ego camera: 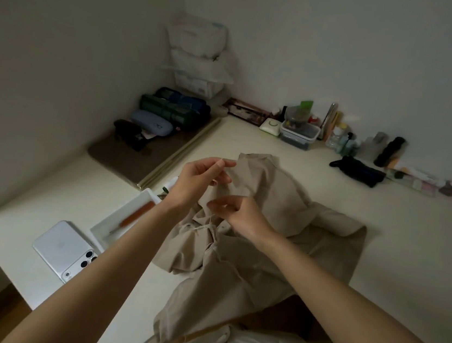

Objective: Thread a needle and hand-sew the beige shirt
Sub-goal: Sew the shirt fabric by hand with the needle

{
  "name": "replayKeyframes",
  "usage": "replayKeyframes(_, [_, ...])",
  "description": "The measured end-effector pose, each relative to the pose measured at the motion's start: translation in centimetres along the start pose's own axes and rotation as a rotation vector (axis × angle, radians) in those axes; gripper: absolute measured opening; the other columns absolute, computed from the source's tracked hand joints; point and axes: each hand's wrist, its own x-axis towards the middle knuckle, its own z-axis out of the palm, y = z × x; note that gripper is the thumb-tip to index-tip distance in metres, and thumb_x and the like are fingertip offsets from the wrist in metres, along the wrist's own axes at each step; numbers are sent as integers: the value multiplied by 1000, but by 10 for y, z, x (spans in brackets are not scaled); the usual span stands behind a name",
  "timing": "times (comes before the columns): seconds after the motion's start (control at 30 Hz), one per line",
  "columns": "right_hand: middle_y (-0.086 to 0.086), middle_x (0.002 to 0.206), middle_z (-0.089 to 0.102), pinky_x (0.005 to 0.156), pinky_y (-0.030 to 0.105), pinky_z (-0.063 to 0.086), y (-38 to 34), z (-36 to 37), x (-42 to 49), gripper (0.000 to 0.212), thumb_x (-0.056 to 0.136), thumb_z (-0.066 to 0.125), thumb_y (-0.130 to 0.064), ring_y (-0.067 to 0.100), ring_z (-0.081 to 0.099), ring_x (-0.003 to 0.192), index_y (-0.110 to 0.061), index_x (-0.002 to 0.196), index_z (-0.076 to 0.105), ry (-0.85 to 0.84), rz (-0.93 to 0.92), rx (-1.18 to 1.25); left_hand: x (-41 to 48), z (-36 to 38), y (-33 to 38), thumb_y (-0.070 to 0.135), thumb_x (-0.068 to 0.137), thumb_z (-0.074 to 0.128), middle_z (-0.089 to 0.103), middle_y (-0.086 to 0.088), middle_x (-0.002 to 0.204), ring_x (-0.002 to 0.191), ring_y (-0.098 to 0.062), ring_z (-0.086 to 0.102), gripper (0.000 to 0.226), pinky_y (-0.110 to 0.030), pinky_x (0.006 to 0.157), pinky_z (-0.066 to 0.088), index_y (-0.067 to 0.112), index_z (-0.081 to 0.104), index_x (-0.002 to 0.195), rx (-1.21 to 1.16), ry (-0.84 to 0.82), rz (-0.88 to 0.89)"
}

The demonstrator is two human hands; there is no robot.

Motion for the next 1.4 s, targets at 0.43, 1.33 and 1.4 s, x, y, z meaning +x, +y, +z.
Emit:
replayKeyframes(0.43, [-11, 69, 60, 48, 7, 37, -3, -21, 3, 11, 90, 63, -19, -12, 52, 48, -10, 94, 68, 118, -39, -27, -14, -14, -46, 59, 93, 12, 66, -8, 97, 89, -21, 62, 59, -33, 84, 48, 22, 58, 100, 223, -224, -376])
replayKeyframes(1.33, [15, 117, 58, 87, 24, 41, 2, -54, 9, 32, 101, 30, -6, 27, 53, 113, 0, 116, 57, 121, 122, -597, -26, -26, -53, 31, 91, 61, 69, -2, 88, 84, -16, 65, 13, -30, 76, 53, 18, 66, 91, 401, -92, -143])
replayKeyframes(1.4, [6, 114, 61, 90, 10, 38, 0, -46, 4, 35, 101, 31, -4, 11, 57, 106, -5, 127, 54, 183, -24, -510, -25, -27, -51, 28, 91, 60, 69, -4, 90, 87, -18, 65, 12, -32, 80, 53, 17, 66, 91, 405, -99, -125])
